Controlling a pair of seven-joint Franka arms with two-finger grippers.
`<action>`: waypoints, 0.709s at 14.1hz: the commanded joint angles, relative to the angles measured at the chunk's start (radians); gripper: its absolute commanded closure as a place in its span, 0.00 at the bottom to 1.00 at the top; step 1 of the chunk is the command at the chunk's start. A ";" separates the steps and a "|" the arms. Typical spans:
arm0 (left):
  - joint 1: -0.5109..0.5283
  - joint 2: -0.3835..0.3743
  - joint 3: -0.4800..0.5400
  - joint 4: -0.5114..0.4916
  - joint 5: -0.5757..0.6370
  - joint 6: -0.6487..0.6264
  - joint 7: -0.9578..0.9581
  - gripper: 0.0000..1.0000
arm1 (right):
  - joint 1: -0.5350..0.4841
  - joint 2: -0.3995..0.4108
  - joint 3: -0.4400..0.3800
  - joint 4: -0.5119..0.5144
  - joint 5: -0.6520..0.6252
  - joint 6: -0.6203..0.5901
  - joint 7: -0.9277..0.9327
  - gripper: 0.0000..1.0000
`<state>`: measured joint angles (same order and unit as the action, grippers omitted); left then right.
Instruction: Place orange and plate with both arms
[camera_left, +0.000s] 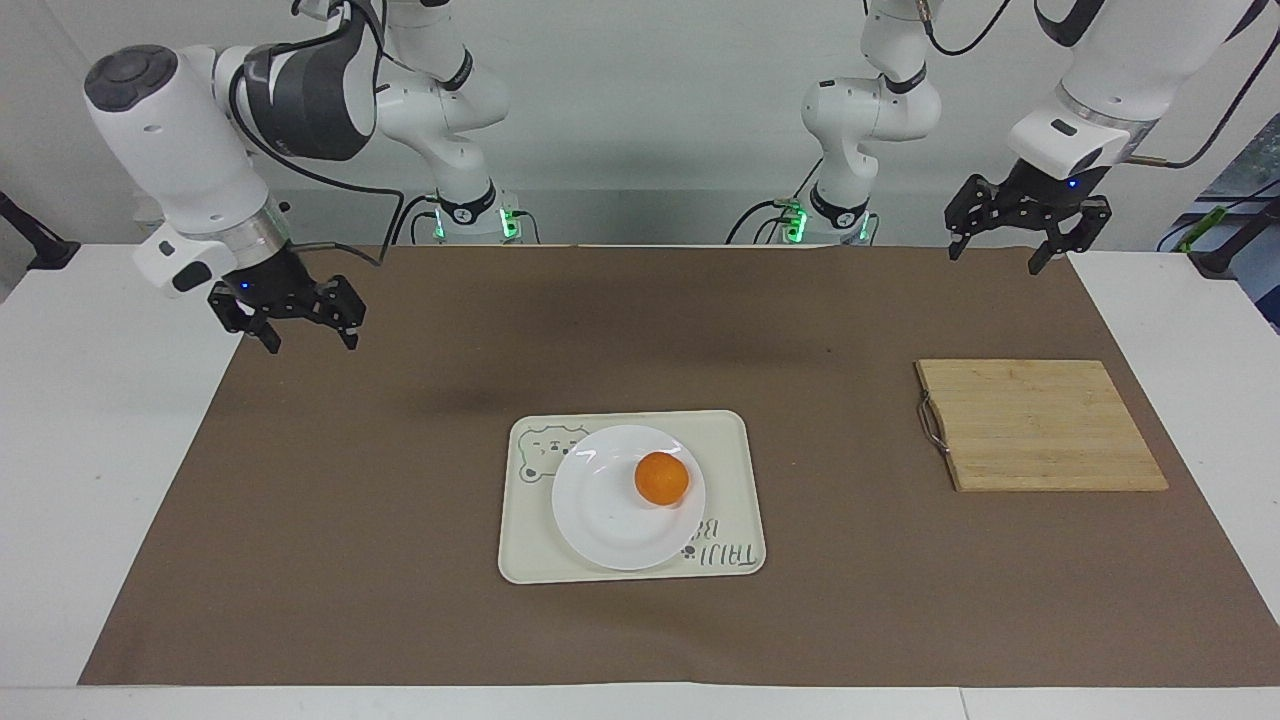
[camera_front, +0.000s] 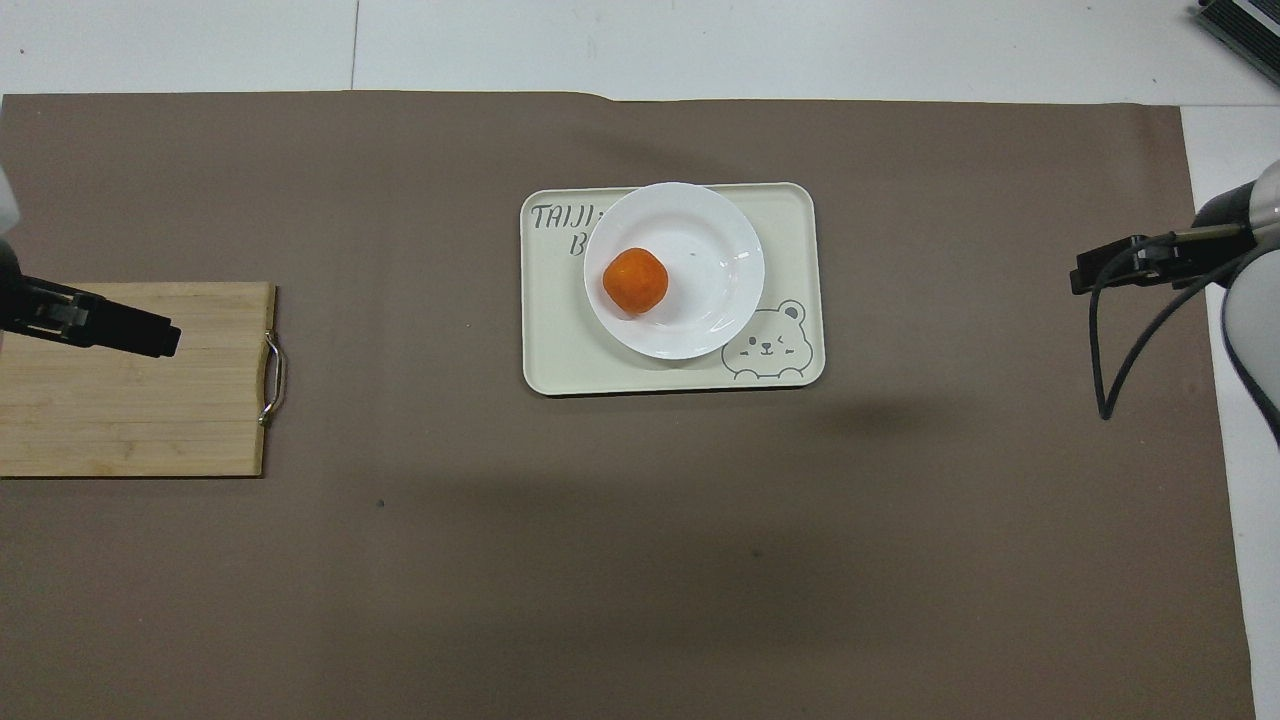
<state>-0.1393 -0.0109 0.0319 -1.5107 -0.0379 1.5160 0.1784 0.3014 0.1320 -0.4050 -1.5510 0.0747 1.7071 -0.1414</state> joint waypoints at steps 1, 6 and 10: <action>0.006 -0.009 -0.004 0.000 0.016 -0.017 0.004 0.00 | -0.083 -0.020 0.057 0.037 -0.026 -0.044 0.039 0.00; 0.006 -0.009 -0.004 0.000 0.016 -0.017 0.006 0.00 | -0.332 -0.057 0.341 0.042 -0.062 -0.076 0.083 0.00; 0.006 -0.011 -0.004 0.000 0.016 -0.017 0.004 0.00 | -0.392 -0.098 0.413 0.038 -0.089 -0.102 0.092 0.00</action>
<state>-0.1393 -0.0109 0.0319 -1.5107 -0.0379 1.5160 0.1784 -0.0597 0.0625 -0.0225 -1.5127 0.0089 1.6348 -0.0672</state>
